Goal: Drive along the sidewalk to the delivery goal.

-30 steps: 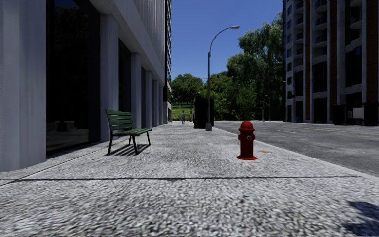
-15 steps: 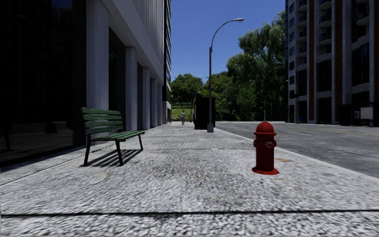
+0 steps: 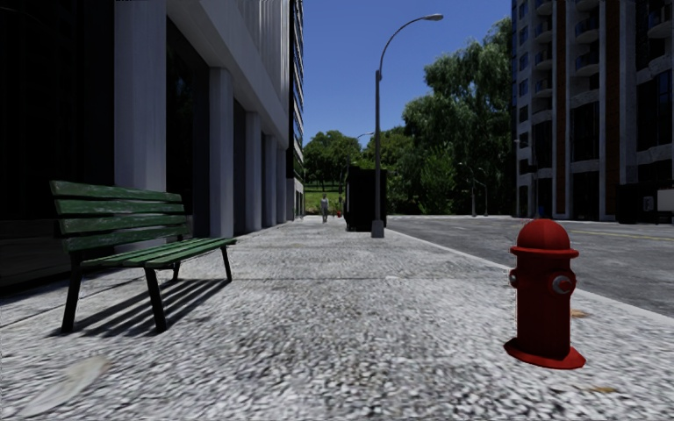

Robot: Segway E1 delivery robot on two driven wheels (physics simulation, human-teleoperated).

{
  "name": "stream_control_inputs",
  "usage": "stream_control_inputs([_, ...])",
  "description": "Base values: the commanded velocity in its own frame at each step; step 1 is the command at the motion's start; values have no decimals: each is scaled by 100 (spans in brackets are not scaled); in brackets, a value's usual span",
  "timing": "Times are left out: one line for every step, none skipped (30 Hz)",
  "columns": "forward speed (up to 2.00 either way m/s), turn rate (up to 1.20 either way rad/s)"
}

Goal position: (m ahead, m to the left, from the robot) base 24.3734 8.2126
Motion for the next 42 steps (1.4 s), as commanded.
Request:
stream_control_inputs([200, 6])
stream_control_inputs([200, 6])
stream_control_inputs([200, 9])
stream_control_inputs([200, 13])
stream_control_inputs([200, 16])
stream_control_inputs([200, 16])
stream_control_inputs([200, 18])
stream_control_inputs([200, 19])
stream_control_inputs([200, 19])
stream_control_inputs([200, 19])
stream_control_inputs([200, 19])
stream_control_inputs([200, 20])
stream_control_inputs([200, 20])
stream_control_inputs([200, 20])
stream_control_inputs([200, 20])
stream_control_inputs([200, 20])
stream_control_inputs([200, 10])
stream_control_inputs([200, 0])
stream_control_inputs([200, 0])
stream_control_inputs([200, 0])
stream_control_inputs([200, 0])
stream_control_inputs([200, 0])
stream_control_inputs([200, 0])
stream_control_inputs([200, 0])
stream_control_inputs([200, 0])
stream_control_inputs([200, 0])
stream_control_inputs([200, 0])
stream_control_inputs([200, 0])
stream_control_inputs([200, 0])
stream_control_inputs([200, 0])
stream_control_inputs([200, 0])
stream_control_inputs([200, 0])
stream_control_inputs([200, 0])
stream_control_inputs([200, 0])
stream_control_inputs([200, 0])
stream_control_inputs([200, 0])
stream_control_inputs([200, 0])
stream_control_inputs([200, 0])
stream_control_inputs([200, 0])
stream_control_inputs([200, 0])
stream_control_inputs([200, 0])
stream_control_inputs([200, 0])
